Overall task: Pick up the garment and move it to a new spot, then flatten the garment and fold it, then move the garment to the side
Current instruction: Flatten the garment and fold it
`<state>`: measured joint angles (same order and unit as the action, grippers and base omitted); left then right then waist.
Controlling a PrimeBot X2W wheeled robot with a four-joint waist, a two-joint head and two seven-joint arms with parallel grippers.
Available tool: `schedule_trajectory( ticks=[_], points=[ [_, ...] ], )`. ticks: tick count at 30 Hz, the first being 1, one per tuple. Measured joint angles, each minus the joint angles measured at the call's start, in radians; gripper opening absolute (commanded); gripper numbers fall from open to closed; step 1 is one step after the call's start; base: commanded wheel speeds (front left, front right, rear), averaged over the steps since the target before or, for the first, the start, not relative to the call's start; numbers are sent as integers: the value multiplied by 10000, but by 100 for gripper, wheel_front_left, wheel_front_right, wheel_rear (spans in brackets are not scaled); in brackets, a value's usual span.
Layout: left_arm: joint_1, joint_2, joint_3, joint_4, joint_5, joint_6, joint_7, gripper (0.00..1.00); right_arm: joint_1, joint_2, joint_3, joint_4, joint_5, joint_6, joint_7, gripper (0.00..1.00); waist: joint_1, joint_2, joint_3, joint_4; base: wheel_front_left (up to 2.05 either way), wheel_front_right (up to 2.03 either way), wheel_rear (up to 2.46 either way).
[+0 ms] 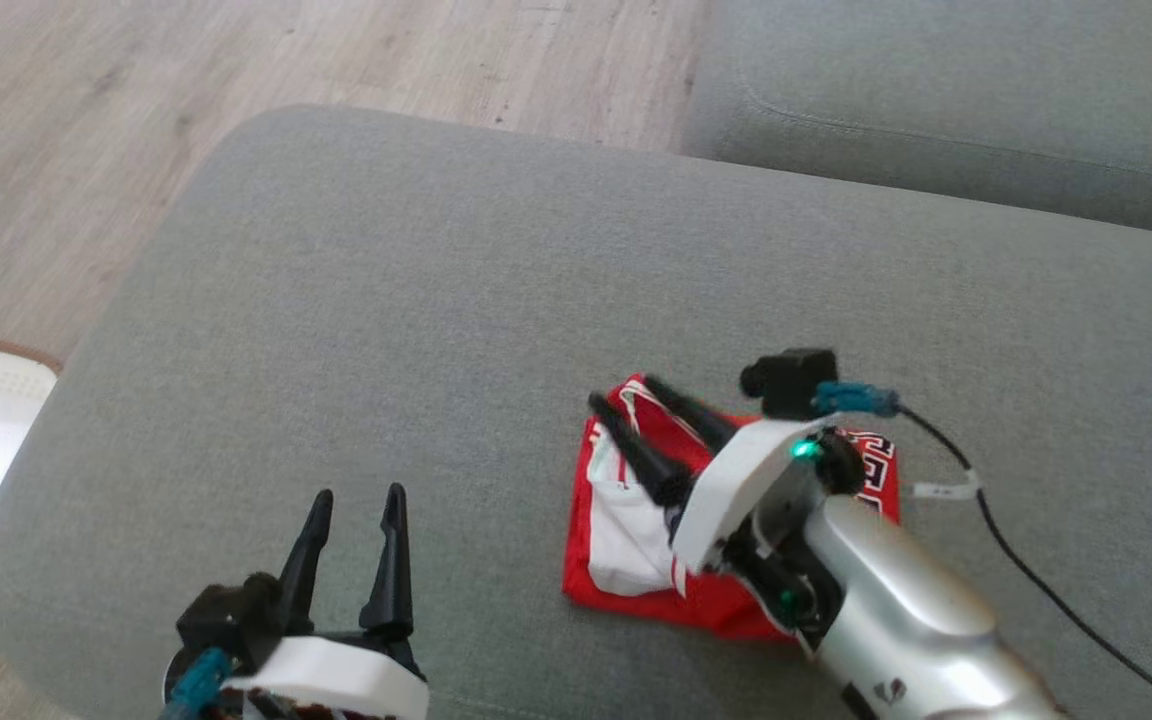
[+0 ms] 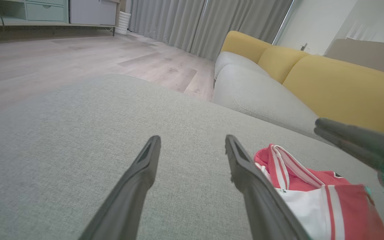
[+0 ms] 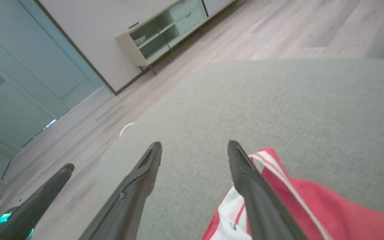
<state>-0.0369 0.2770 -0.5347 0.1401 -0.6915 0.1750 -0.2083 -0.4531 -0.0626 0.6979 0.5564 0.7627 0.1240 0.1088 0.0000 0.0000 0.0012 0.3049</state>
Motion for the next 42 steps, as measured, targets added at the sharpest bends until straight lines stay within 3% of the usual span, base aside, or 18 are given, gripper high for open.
schedule_trajectory(
  ticks=[4,10,17,18,19,20,23,24,32,42],
  points=[
    [4,2,-104,-17,61,6,2,100,-154,0,-677,13,-692,0,-692,100,0,0,-67,-221,0,0,0],
    [9,10,-165,-174,150,12,6,100,-168,0,-2909,-23,-2974,0,-1444,100,0,0,-165,-639,0,0,0],
    [11,17,-224,-270,150,58,61,100,1516,2,-4938,-1124,-4531,0,-1574,100,0,0,-167,-951,0,0,0],
    [11,23,-224,-293,150,102,61,100,1851,4,-5129,-1331,-4696,0,-1574,86,0,0,-158,-978,0,0,0],
    [11,33,-224,-313,150,100,61,100,2168,4,-5283,-1551,-4830,0,-1574,61,0,0,-145,-1003,0,0,0],
    [11,42,-224,-334,150,100,61,100,2485,13,-5446,-1772,-4970,0,-1574,45,0,0,-131,-1024,0,0,0],
    [12,105,-221,-430,150,105,61,100,3370,21,-5706,-2391,-5785,0,-1624,17,0,0,-87,-1070,0,0,0],
    [12,130,-215,-464,150,111,61,100,3644,29,-5706,-2564,-5854,0,-1624,0,0,0,-73,-1078,0,0,0],
    [12,359,-63,-694,150,337,61,100,5043,128,-5003,-2895,-5754,0,-1517,0,0,0,34,-943,0,0,0],
    [11,449,132,-826,148,422,61,100,4182,130,-3338,-1482,-4911,0,-1089,0,0,0,197,-345,0,0,0]
  ],
)
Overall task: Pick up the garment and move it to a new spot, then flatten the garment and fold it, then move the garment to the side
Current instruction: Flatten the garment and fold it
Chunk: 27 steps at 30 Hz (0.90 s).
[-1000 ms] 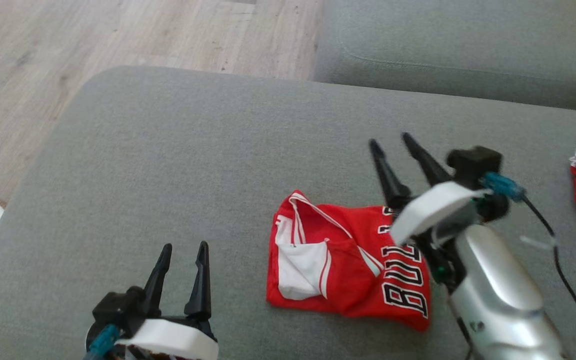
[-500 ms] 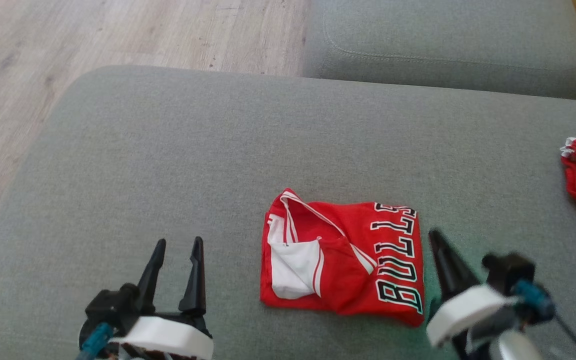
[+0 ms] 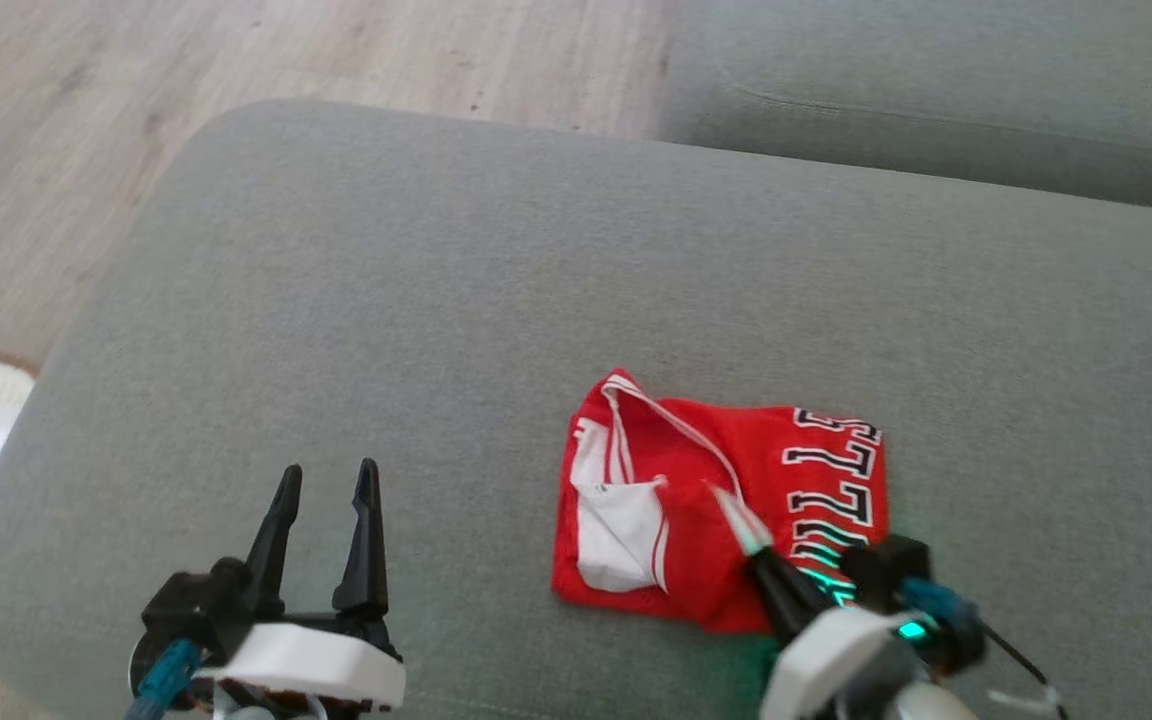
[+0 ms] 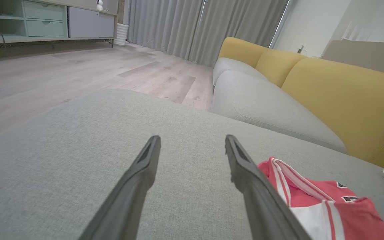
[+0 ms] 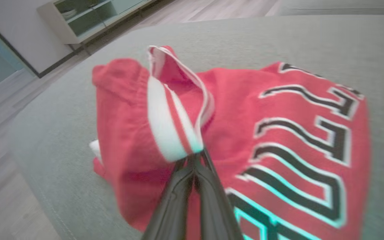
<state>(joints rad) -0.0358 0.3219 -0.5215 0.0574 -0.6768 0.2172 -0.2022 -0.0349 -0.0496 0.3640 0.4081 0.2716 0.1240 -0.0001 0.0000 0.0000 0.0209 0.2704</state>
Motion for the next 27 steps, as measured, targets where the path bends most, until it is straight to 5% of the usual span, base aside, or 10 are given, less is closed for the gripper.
schedule_trajectory(
  ticks=[13,18,21,22,23,27],
  points=[
    [-9,-4,102,6,-25,25,-105,100,-2012,-21,2917,1390,842,2,805,0,1,0,339,693,0,0,0],
    [-9,-44,203,50,-36,25,-203,100,-2381,-27,2788,1455,876,0,251,0,1,0,385,650,0,0,0],
    [-8,-88,228,98,-104,15,-205,100,-2480,-35,2291,1300,836,2,-286,60,1,0,333,499,0,0,0],
    [-9,-107,217,109,-102,0,-207,100,-2471,-36,2059,1229,767,2,-474,88,1,0,304,436,0,0,0],
    [-10,-123,198,132,-102,-67,-207,100,-2466,-36,1806,1162,696,2,-656,100,0,0,272,371,0,0,0],
    [-58,-186,29,316,-100,-161,-207,100,-2384,-36,589,792,376,2,-1187,100,0,0,116,46,0,0,0]
  ],
)
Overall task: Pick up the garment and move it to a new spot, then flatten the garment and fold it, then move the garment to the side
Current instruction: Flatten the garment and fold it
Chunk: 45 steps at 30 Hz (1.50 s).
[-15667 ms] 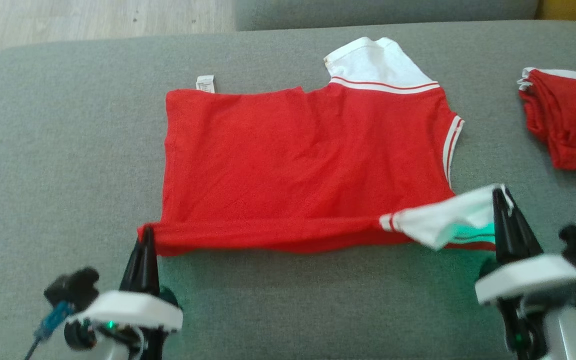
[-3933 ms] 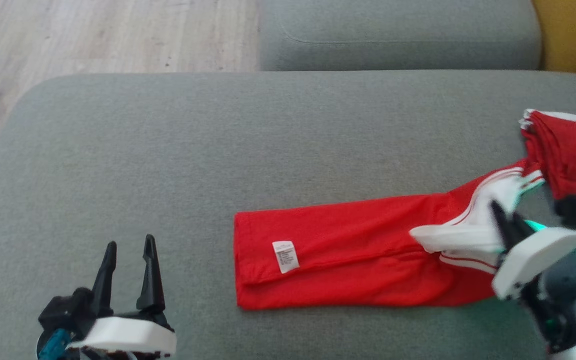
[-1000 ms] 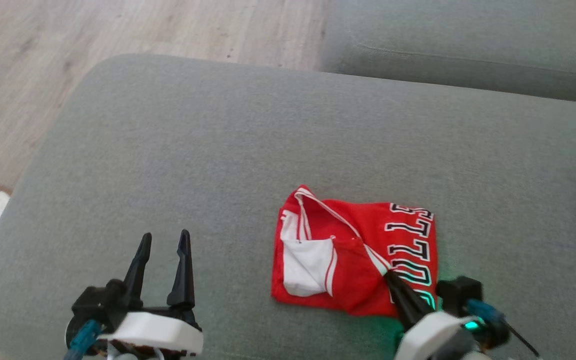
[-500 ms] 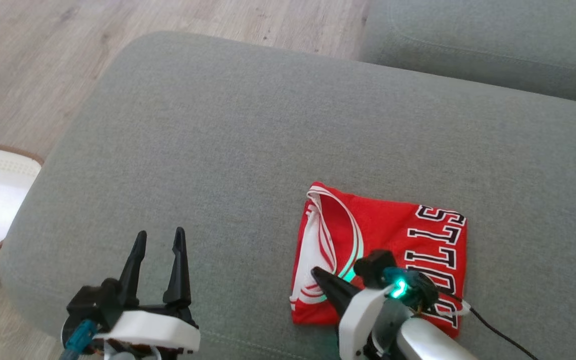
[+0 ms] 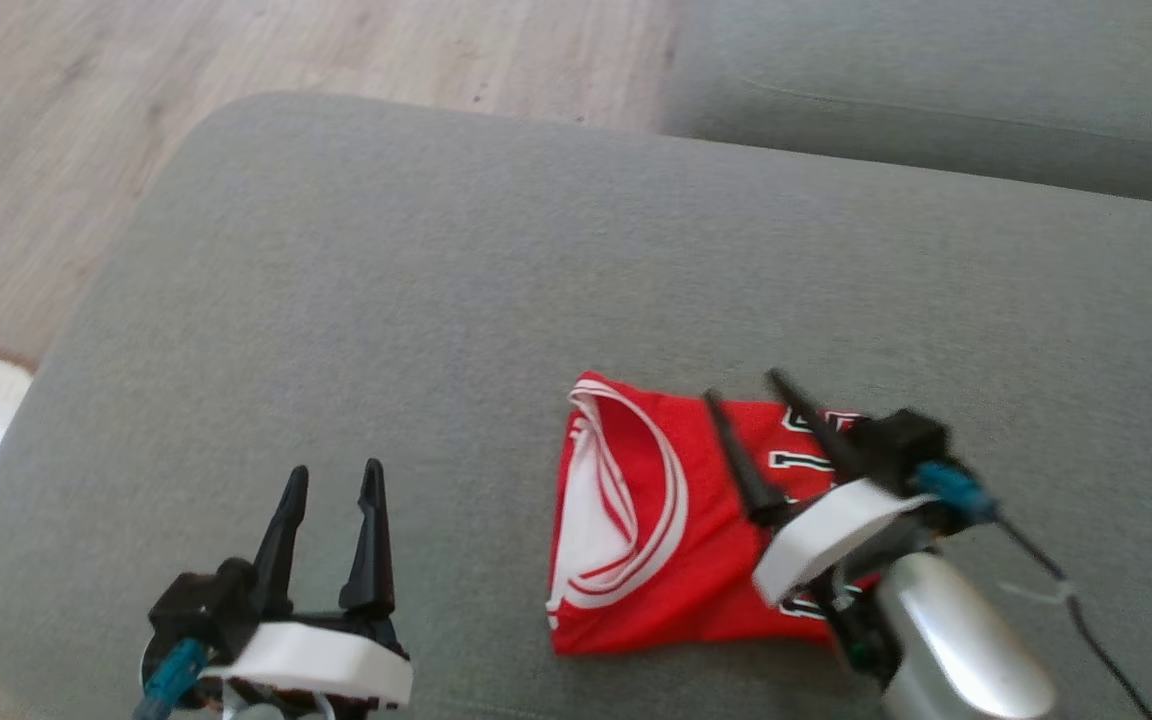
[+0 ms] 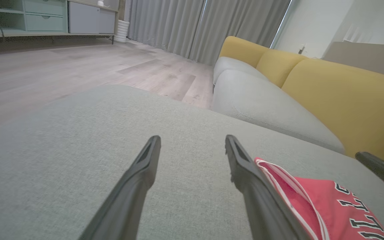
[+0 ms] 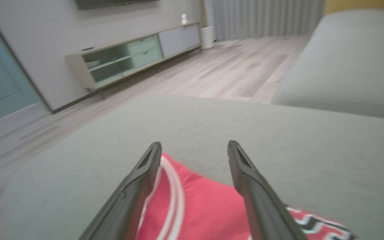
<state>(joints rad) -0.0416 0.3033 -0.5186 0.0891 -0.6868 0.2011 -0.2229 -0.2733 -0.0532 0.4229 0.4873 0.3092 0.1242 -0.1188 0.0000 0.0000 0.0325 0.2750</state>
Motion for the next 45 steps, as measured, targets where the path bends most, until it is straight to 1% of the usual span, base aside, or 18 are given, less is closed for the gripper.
schedule_trajectory(
  ticks=[3,6,10,13,18,22,29,45],
  points=[
    [-151,-75,-52,123,0,-77,0,100,159,0,-1070,-336,-736,-2,-267,100,0,0,-126,-295,0,0,0],
    [-297,-144,-52,307,0,-90,-75,100,633,-2,-1990,-867,-957,-2,-318,100,0,0,-247,-613,0,0,0],
    [-329,-238,-23,531,0,-151,-100,100,1516,4,-2876,-1555,-1212,-2,-318,100,0,0,-394,-1010,0,0,0],
    [-308,-267,23,731,0,-199,-176,100,2128,13,-3338,-1964,-1231,-2,-309,100,0,0,-500,-1229,0,0,0],
    [26,-290,245,999,0,-378,-259,100,2997,58,-3724,-2345,-1122,-2,-307,100,0,0,-657,-1519,0,0,0],
    [326,-334,297,1099,98,-445,-263,100,3363,71,-3963,-2479,-773,0,-318,100,-1,0,-739,-1602,0,0,0],
    [402,-330,384,1172,284,-462,-263,100,3490,84,-4242,-2600,-832,0,-399,100,-1,0,-811,-1625,0,0,0],
    [485,-336,324,1340,284,-510,-263,100,3490,84,-4046,-2602,-830,-2,-380,100,0,0,-854,-1429,0,0,0]
  ],
)
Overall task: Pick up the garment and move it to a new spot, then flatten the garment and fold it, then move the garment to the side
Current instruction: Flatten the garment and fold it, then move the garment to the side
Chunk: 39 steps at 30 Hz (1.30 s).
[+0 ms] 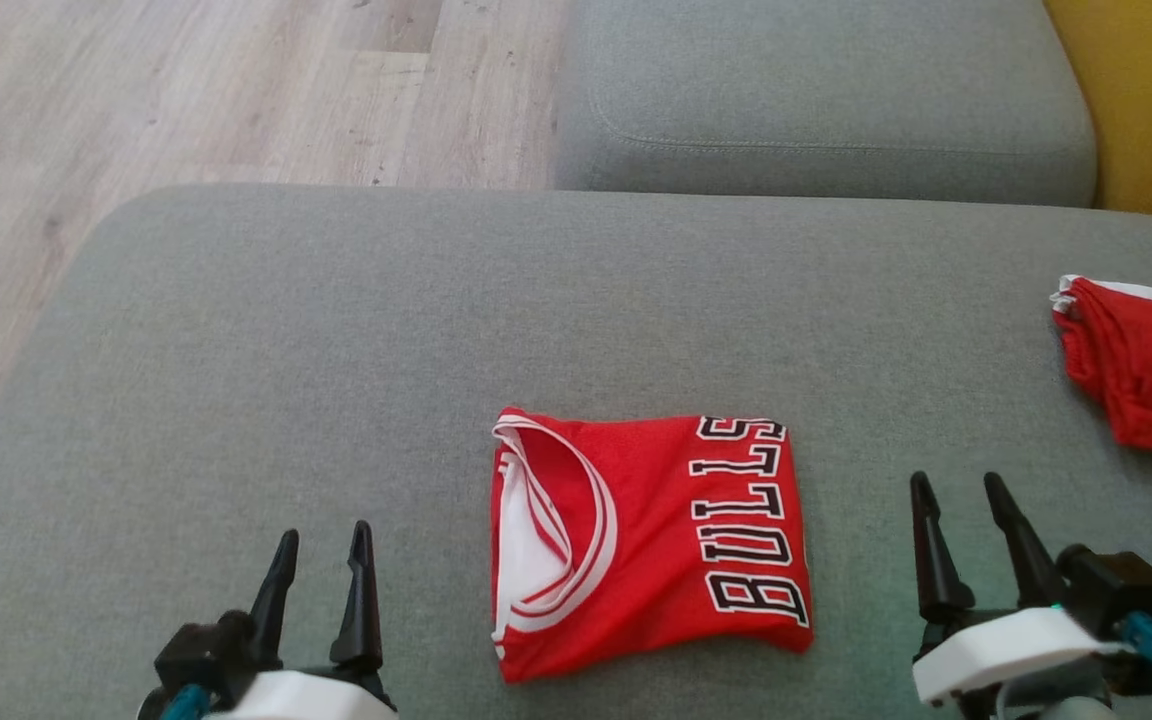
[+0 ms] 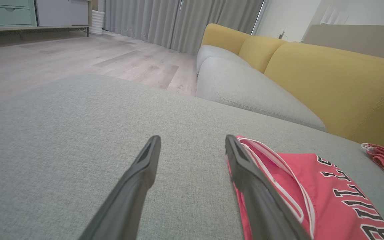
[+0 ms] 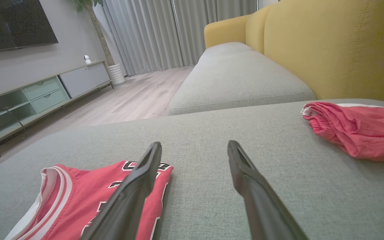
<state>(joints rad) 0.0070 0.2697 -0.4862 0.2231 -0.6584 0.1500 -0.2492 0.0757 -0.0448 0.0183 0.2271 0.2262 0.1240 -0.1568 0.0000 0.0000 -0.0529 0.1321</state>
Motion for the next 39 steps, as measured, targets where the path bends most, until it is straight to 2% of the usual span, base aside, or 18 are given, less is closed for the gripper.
schedule_trajectory(
  ticks=[6,12,17,23,29,30,31,34,35,39],
  points=[
    [-14,-2,-82,-8,8,-4,2,100,-57,0,67,6,-199,0,736,100,0,0,46,209,0,0,0],
    [-25,-6,-180,-46,84,-2,13,100,-750,0,8,194,-332,0,2506,100,0,0,139,636,0,0,0],
    [-29,-19,-228,-46,84,4,13,100,-1506,0,-178,869,-399,2,3540,100,1,0,264,1144,0,0,0],
    [-31,-48,-213,-44,84,4,13,100,-1574,0,-378,2205,-343,0,4224,100,1,0,474,1788,0,0,0],
    [-31,-67,-79,-44,84,4,12,100,-1643,-2,-169,2788,161,0,4303,100,1,0,765,2133,0,0,0],
    [-31,-71,-46,-46,84,4,10,100,-1722,-15,-117,2857,244,0,4314,90,1,0,793,2139,0,0,0],
    [-31,-75,-27,-46,84,4,10,100,-1793,-23,-50,2915,305,0,4316,53,1,0,808,2127,0,0,0],
    [-31,-82,-4,-48,94,4,0,100,-1956,-21,127,3057,320,2,4391,22,1,0,835,2059,0,0,0],
    [-31,-90,6,-52,104,2,0,100,-2011,-19,194,3101,347,2,4395,0,1,0,848,2012,0,0,0],
    [-34,-146,8,-65,171,-10,0,100,-2273,2,362,3292,410,2,4132,0,1,0,932,1721,0,0,0]
  ],
)
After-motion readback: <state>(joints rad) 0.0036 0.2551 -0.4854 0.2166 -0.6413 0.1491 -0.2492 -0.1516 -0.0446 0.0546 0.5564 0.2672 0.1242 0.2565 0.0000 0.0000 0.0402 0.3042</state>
